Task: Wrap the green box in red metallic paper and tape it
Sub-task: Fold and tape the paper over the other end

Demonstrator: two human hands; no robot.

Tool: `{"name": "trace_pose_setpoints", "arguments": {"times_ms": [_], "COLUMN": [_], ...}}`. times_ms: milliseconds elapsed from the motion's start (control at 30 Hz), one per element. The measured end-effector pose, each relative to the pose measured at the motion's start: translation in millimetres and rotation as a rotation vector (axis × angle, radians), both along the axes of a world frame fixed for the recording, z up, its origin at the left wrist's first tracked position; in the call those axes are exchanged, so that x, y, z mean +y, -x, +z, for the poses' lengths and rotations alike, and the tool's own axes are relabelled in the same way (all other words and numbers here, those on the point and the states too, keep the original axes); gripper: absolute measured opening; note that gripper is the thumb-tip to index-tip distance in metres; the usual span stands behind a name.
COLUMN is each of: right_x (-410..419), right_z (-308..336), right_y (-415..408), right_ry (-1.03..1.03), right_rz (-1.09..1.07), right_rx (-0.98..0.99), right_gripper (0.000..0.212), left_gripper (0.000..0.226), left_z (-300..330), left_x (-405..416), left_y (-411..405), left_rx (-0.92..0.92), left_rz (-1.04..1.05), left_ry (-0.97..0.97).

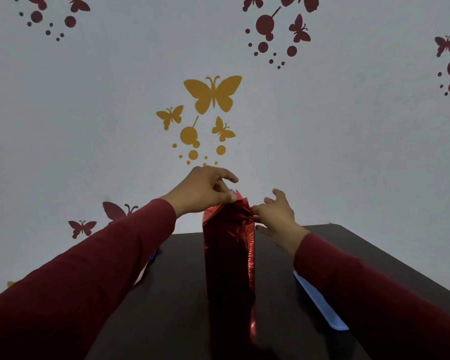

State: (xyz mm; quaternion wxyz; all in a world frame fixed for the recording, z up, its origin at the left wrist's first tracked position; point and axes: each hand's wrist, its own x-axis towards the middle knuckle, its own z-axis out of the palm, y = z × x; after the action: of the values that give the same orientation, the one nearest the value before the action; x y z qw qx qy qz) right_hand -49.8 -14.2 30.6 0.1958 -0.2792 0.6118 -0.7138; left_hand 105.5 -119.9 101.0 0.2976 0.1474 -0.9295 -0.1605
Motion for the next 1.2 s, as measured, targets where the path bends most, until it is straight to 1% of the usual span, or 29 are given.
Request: {"name": "trace_pose_setpoints", "arguments": {"times_ms": [100,167,200,267,333,400,467,533,600,667,733,833,900,967,1067,1200], "right_x": [-6.0,-8.4,-9.7,-13.3,-14.9,-14.9,-14.0,-13.5,-12.4,-9.3,-6.2,-7.4,-10.6,-16.3,-21.8,-28.0], "right_z": [0.3,0.4,-0.1,-2.2,-3.5,-3.8,-3.7,-5.2,-6.4,-4.2,0.8,9.2,11.7,13.1,16.5,16.2], "right_y": [1.6,3.6,4.7,6.4,6.2,6.3,7.4,10.4,11.6,9.9,7.8,5.4,4.8,4.3,3.4,4.0], "right_ry": [0.028,0.043,0.046,0.042,0.022,-0.002,-0.019,-0.021,-0.006,0.025,0.057,0.045,-0.016,-0.078,-0.135,-0.172], "right_rz": [0.015,0.031,0.047,0.068,0.057,0.026,0.001,-0.011,-0.016,-0.036,-0.065,-0.041,0.024,0.082,0.094,0.067], "right_rx": [-0.053,-0.063,-0.071,-0.087,-0.059,0.010,0.059,0.089,0.131,0.183,0.216,0.173,0.123,0.104,0.114,0.158], "right_gripper": [0.095,0.098,0.101,0.106,0.108,0.106,0.104,0.101,0.100,0.091,0.075,0.055,0.051,0.053,0.058,0.065], "left_gripper": [0.028,0.023,0.022,0.024,0.037,0.050,0.057,0.055,0.049,0.040,0.035,0.045,0.048,0.055,0.066,0.058], "left_z": [9.6,12.4,11.5,3.8,-7.8,-19.1,-28.1,-35.8,-42.6,-48.4,-53.0,-57.3,-58.2,-59.0,-60.8,-62.5], "left_x": [-4.3,-7.8,-10.1,-16.8,-18.5,-20.5,-24.6,-28.9,-35.1,-38.7,-41.0,-48.5,-49.2,-50.7,-53.3,-55.5], "left_y": [1.6,6.6,10.9,21.9,28.7,31.1,29.5,25.3,21.9,19.0,17.8,19.0,19.8,20.4,22.1,21.2], "left_rx": [0.152,0.175,0.148,0.036,-0.068,-0.122,-0.158,-0.188,-0.176,-0.113,-0.088,-0.097,-0.113,-0.117,-0.114,-0.096], "left_rz": [-0.001,-0.006,-0.005,0.014,0.053,0.082,0.069,0.036,-0.006,-0.064,-0.065,-0.024,-0.035,-0.049,-0.065,-0.084], "left_ry": [-0.031,-0.068,-0.089,-0.154,-0.190,-0.224,-0.280,-0.350,-0.410,-0.489,-0.526,-0.562,-0.564,-0.560,-0.569,-0.576]}}
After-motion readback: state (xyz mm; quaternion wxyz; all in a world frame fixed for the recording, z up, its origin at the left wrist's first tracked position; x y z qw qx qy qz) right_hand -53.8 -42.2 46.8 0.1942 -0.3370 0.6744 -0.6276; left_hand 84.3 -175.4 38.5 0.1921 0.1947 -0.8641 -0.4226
